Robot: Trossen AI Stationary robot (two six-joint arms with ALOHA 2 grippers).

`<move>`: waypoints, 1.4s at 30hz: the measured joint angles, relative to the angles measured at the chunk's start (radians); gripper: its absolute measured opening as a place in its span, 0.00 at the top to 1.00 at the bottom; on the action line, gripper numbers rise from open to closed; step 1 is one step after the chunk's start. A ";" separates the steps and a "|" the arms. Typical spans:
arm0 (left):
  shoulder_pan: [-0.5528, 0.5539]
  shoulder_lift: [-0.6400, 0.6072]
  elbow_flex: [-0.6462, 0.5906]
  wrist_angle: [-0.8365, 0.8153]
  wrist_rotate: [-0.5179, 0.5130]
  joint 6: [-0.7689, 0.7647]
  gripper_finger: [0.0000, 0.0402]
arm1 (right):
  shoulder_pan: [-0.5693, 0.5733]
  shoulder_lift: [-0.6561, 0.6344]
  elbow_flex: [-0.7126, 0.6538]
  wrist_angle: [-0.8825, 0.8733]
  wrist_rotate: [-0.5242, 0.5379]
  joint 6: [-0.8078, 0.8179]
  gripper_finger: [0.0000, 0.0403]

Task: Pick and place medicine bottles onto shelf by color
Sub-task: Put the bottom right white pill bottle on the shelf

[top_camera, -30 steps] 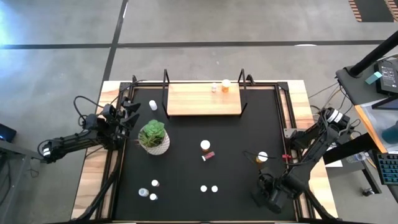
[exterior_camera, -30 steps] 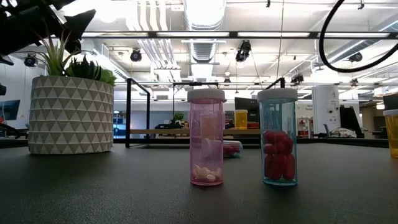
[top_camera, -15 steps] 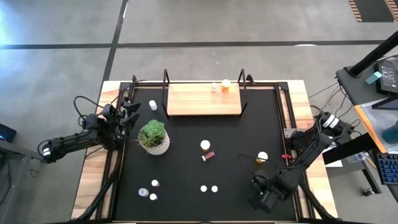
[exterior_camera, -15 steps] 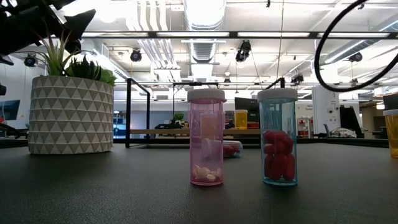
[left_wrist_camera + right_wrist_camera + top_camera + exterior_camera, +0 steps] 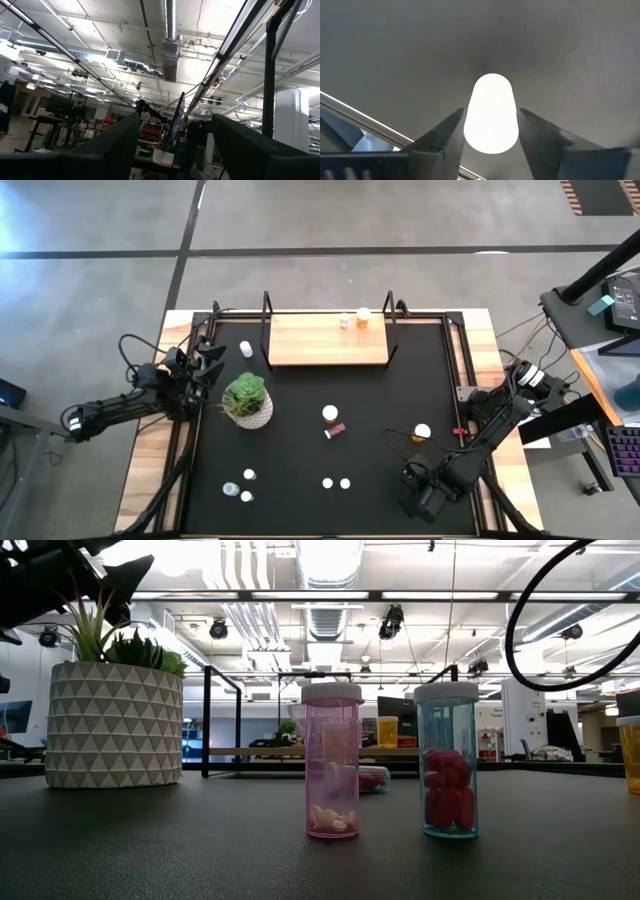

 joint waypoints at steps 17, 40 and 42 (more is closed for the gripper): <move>0.000 0.000 0.000 0.000 0.000 0.000 0.42 | -0.103 -0.066 0.003 -0.048 0.018 -0.103 0.66; 0.000 0.000 0.000 0.000 0.000 0.000 0.42 | -0.658 0.048 0.386 -0.398 0.138 -0.717 0.67; 0.000 0.000 0.000 0.000 0.000 0.000 0.42 | -0.722 0.081 0.430 -0.402 0.122 -0.783 0.67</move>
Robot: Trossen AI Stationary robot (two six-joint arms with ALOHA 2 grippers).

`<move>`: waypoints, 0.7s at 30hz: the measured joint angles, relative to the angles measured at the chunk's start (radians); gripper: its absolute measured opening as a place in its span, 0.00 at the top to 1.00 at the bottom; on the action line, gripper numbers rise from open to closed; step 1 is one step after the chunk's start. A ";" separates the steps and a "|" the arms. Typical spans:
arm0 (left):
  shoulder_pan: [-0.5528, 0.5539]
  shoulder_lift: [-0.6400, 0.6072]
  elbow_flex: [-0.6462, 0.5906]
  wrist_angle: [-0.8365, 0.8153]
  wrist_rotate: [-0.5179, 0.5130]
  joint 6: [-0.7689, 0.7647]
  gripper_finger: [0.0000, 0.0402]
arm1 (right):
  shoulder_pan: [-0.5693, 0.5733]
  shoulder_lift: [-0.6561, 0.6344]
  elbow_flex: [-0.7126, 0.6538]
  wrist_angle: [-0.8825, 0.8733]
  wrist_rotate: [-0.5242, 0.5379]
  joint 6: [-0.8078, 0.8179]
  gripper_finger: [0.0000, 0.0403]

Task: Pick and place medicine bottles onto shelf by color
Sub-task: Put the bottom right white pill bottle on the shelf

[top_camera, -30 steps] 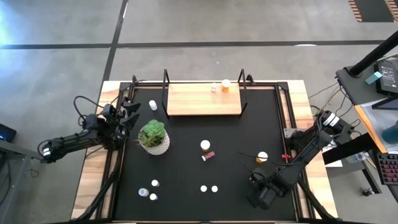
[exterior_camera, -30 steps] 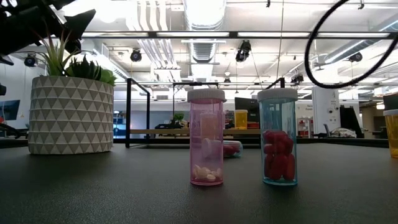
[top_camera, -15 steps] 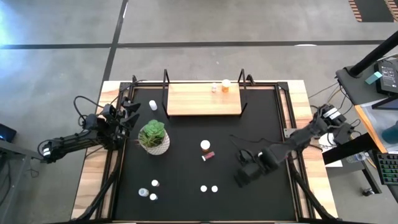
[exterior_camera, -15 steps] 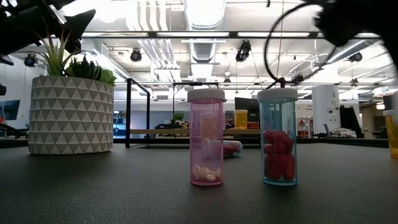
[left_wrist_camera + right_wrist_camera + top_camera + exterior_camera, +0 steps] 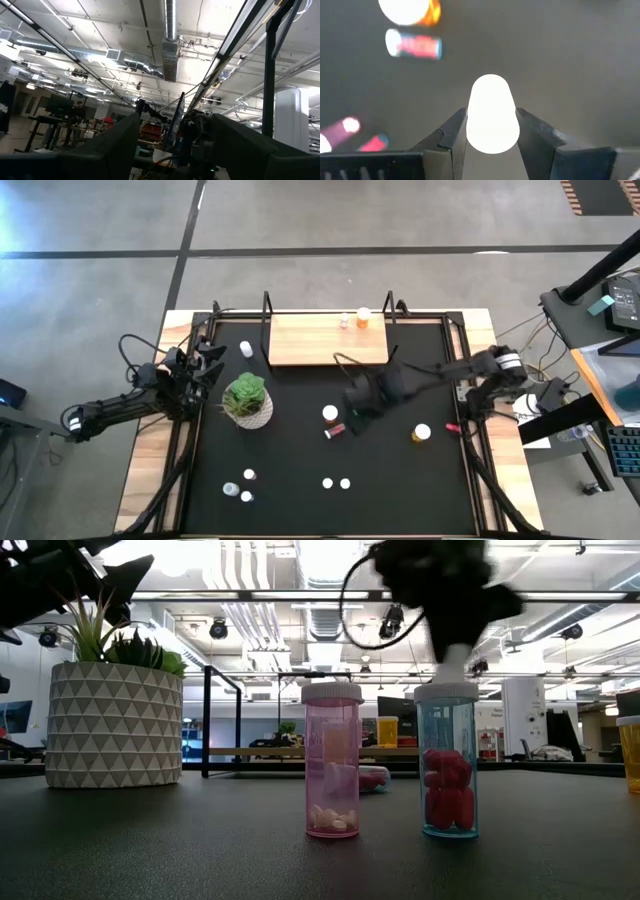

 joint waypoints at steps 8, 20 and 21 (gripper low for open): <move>0.000 0.000 0.000 0.000 0.000 0.000 0.42 | -0.212 0.128 0.168 -0.015 -0.010 -0.158 0.67; 0.000 0.000 0.000 0.000 0.000 0.000 0.42 | -0.405 0.384 0.499 -0.175 -0.049 -0.213 0.66; 0.000 0.000 0.000 0.000 0.000 0.000 0.42 | -0.417 0.406 0.530 -0.194 -0.056 -0.216 0.66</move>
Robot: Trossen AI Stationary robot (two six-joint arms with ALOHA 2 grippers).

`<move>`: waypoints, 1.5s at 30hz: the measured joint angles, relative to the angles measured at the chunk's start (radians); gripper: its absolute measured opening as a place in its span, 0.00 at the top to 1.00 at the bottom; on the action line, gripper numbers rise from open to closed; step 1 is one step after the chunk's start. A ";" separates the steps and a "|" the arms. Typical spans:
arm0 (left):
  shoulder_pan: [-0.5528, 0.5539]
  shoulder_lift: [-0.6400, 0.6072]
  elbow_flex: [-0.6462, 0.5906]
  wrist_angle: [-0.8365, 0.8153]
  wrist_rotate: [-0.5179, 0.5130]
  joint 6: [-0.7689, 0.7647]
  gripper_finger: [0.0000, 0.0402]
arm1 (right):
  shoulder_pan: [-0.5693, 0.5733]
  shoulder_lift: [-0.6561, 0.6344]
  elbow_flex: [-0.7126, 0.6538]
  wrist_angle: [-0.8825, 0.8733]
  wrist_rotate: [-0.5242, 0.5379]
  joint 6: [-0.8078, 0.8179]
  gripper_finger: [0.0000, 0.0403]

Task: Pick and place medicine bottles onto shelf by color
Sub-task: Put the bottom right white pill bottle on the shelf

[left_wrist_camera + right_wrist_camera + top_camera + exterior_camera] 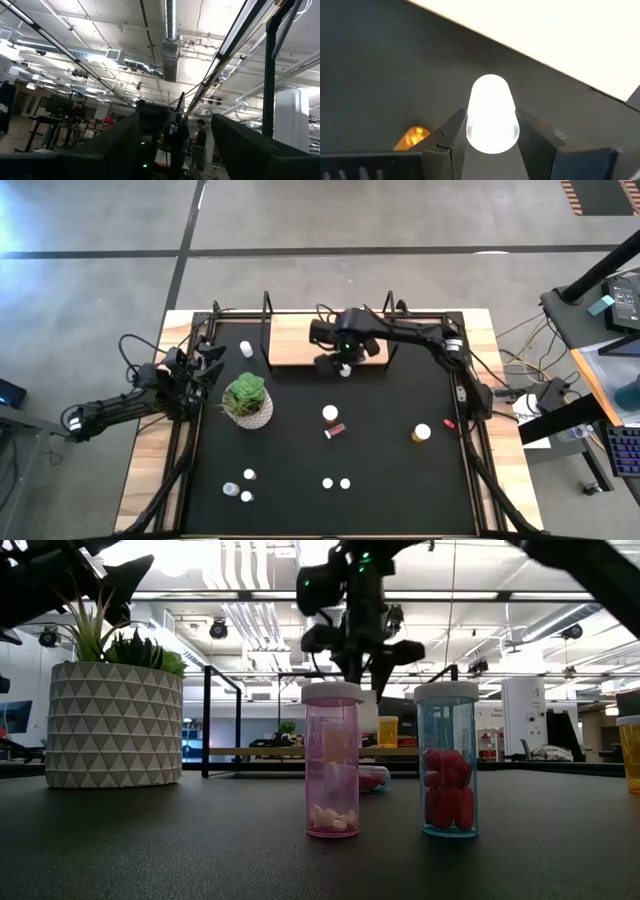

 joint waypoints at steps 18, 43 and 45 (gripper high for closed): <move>0.000 0.000 0.000 0.000 0.000 0.000 0.42 | -0.151 0.203 0.297 -0.051 -0.013 -0.067 0.66; 0.000 0.000 0.000 0.000 0.000 0.000 0.42 | -0.176 0.208 0.297 0.027 -0.023 -0.809 0.65; 0.000 0.000 0.000 0.000 0.000 0.000 0.42 | -0.176 0.208 0.297 0.041 -0.022 -0.859 0.65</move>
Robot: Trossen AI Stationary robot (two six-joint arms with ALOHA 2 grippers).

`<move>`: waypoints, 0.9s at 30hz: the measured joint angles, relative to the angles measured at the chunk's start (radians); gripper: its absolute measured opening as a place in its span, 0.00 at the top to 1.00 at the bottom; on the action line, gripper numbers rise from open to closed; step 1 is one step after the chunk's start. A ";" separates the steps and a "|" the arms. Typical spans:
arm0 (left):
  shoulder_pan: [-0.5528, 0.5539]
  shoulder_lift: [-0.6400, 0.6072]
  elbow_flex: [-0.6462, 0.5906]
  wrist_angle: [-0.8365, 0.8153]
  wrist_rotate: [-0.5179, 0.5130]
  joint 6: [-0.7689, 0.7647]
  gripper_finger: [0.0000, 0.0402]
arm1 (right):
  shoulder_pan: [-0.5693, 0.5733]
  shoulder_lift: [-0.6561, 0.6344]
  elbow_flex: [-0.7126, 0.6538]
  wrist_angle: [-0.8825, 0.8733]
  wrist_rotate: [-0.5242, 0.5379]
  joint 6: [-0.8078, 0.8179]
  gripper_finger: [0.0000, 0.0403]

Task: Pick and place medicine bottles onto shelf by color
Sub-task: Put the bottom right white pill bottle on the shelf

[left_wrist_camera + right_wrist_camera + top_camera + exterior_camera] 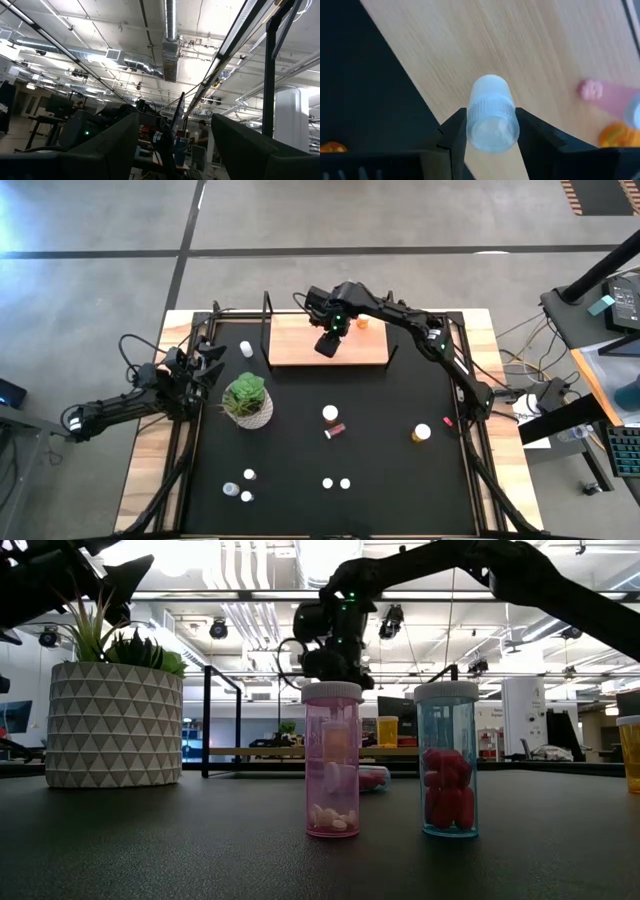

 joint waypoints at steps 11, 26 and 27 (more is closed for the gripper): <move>0.000 0.000 0.000 0.000 0.000 0.000 0.42 | -0.002 0.000 -0.002 0.039 0.000 -0.142 0.65; 0.000 0.000 0.000 0.000 0.000 0.000 0.42 | -0.002 0.000 -0.004 0.054 0.000 -0.176 0.60; 0.000 0.000 0.000 0.000 0.000 0.000 0.42 | -0.002 0.000 -0.004 0.054 0.000 -0.176 0.59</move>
